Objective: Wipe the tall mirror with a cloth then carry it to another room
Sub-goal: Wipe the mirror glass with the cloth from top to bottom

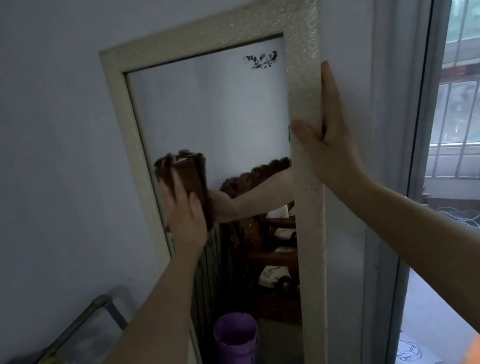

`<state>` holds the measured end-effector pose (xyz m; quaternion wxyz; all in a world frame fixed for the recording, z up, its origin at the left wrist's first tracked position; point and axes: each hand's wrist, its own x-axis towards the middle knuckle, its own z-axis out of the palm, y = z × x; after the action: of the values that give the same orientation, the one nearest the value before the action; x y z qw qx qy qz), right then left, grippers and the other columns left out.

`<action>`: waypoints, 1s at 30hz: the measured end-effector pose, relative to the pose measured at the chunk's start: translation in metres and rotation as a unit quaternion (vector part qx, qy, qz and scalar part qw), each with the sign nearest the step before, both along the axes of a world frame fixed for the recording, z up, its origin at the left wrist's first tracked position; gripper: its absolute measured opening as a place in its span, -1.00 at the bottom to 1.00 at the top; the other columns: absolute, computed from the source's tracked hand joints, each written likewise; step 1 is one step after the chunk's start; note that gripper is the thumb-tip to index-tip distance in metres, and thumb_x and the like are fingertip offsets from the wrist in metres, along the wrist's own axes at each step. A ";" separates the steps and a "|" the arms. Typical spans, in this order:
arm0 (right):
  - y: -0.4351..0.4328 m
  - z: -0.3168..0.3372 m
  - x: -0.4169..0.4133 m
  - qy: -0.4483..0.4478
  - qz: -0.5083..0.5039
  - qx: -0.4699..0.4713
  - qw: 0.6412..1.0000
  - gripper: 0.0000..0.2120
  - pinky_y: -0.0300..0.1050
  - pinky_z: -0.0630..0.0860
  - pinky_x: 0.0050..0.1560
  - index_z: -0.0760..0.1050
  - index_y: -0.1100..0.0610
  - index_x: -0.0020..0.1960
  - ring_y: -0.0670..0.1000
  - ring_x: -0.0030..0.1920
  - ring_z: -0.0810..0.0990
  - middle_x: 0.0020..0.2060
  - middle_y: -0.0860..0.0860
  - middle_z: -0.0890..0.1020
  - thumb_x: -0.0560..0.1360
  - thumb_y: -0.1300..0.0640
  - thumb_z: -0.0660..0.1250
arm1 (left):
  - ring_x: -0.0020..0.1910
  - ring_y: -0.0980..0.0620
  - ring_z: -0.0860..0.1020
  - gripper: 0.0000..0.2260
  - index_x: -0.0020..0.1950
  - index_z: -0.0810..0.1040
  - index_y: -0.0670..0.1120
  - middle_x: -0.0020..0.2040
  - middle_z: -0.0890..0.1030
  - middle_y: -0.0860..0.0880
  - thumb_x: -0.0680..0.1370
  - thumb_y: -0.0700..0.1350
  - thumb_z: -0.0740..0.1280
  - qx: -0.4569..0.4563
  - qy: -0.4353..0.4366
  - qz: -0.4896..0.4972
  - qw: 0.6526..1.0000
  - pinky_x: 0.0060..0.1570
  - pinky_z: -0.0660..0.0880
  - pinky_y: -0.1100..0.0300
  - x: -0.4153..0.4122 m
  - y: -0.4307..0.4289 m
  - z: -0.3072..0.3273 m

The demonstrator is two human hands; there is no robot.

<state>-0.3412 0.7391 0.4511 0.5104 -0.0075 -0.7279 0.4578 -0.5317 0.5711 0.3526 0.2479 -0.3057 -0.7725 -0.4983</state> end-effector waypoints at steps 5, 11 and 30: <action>0.002 -0.021 0.005 -0.070 -0.013 -0.089 0.994 -0.65 -0.08 0.65 -0.09 0.39 0.02 0.32 -0.14 -0.04 0.63 0.08 -0.05 0.61 0.55 0.05 0.26 | 0.57 -0.20 0.01 -0.47 0.57 -0.13 -0.12 0.59 -0.11 -0.25 0.66 -0.18 0.05 0.020 -0.090 0.060 0.994 0.54 0.04 -0.10 0.005 0.003 -0.002; -0.014 -0.066 0.014 -0.129 0.030 -0.165 0.977 -0.67 0.02 0.52 -0.22 0.44 0.24 0.15 0.07 -0.21 0.56 -0.17 0.13 0.55 0.59 -0.02 0.19 | 0.57 -0.25 -0.03 -0.50 0.51 -0.09 -0.02 0.57 -0.07 -0.30 0.66 -0.18 0.10 -0.015 -0.002 -0.011 1.000 0.51 0.00 -0.24 0.087 0.033 -0.019; -0.011 -0.065 0.016 -0.114 0.032 -0.151 0.981 -0.76 -0.16 0.56 -0.29 0.49 0.16 0.01 -0.04 -0.25 0.60 -0.23 0.03 0.59 0.58 -0.02 0.22 | 0.50 -0.16 0.25 -0.43 0.57 0.00 0.01 0.58 0.10 -0.19 0.62 -0.36 0.03 0.008 0.010 0.053 0.999 0.48 0.24 -0.11 0.052 0.012 -0.056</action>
<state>-0.3251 0.7285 0.3863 0.4018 -0.1134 -0.7037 0.5749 -0.4799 0.5826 0.2963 0.2841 -0.2672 -0.7810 -0.4878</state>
